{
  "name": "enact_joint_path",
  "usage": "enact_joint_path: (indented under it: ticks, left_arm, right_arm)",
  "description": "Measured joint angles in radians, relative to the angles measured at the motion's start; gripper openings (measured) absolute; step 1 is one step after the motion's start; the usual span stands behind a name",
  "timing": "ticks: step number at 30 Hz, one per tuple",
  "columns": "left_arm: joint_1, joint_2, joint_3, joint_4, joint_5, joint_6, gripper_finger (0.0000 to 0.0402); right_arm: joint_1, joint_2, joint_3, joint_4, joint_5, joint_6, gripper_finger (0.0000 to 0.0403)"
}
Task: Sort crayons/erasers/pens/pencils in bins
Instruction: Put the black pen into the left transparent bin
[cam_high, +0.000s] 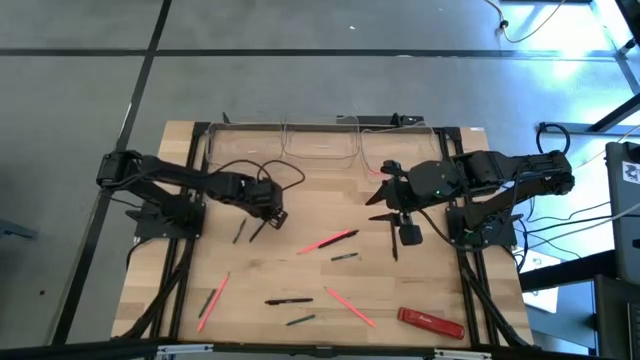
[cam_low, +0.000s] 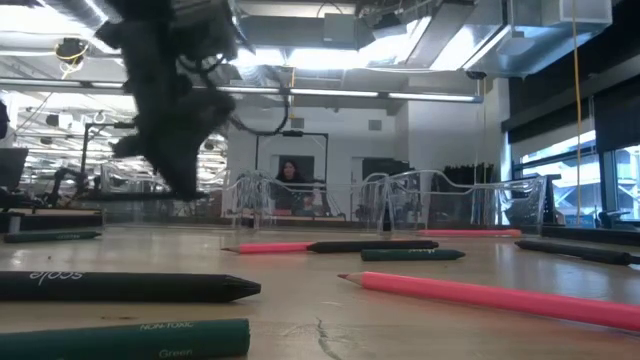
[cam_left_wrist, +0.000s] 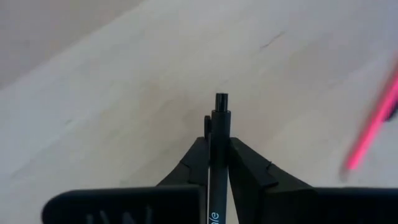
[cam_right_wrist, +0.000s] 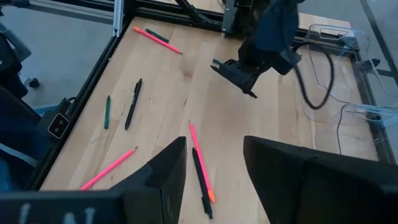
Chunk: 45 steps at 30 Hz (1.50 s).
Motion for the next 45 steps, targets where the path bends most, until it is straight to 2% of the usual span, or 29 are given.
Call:
enact_joint_path:
  ticks: [4, 11, 18, 22, 27, 34, 39, 45]
  left_arm:
    - [0.026, 0.0, 0.095, -0.061, -0.001, 0.085, 0.0032]
    - [0.112, -0.002, 0.301, -0.286, -0.016, 0.28, 0.003]
    - [0.258, -0.002, 0.496, -0.459, -0.102, 0.522, 0.0034]
    - [0.363, -0.003, 0.547, -0.511, -0.175, 0.657, 0.0033]
    - [0.505, -0.003, 0.531, -0.492, -0.2, 0.829, 0.0034]
    - [0.637, -0.003, 0.438, -0.319, -0.224, 1.057, 0.0035]
    - [0.672, -0.003, 0.338, -0.178, -0.214, 1.107, 0.0034]
    - [0.675, -0.002, 0.236, -0.093, -0.211, 1.101, 0.0035]
  right_arm:
    - [0.0, 0.0, 0.0, 0.0, 0.0, 0.009, 0.0163]
    - [0.0, 0.0, 0.0, -0.004, 0.0, 0.027, 0.0163]
    - [0.0, 0.0, 0.0, -0.004, 0.0, 0.027, 0.0163]
    - [0.0, 0.0, 0.0, -0.004, 0.001, 0.029, 0.0163]
    - [-0.001, 0.0, 0.0, -0.004, 0.107, 0.082, 0.0163]
    - [-0.002, 0.0, 0.0, -0.003, 0.328, 0.127, 0.0163]
    - [-0.002, 0.0, 0.0, -0.003, 0.462, 0.157, 0.0163]
    - [-0.002, 0.0, 0.0, -0.003, 0.478, 0.157, 0.0163]
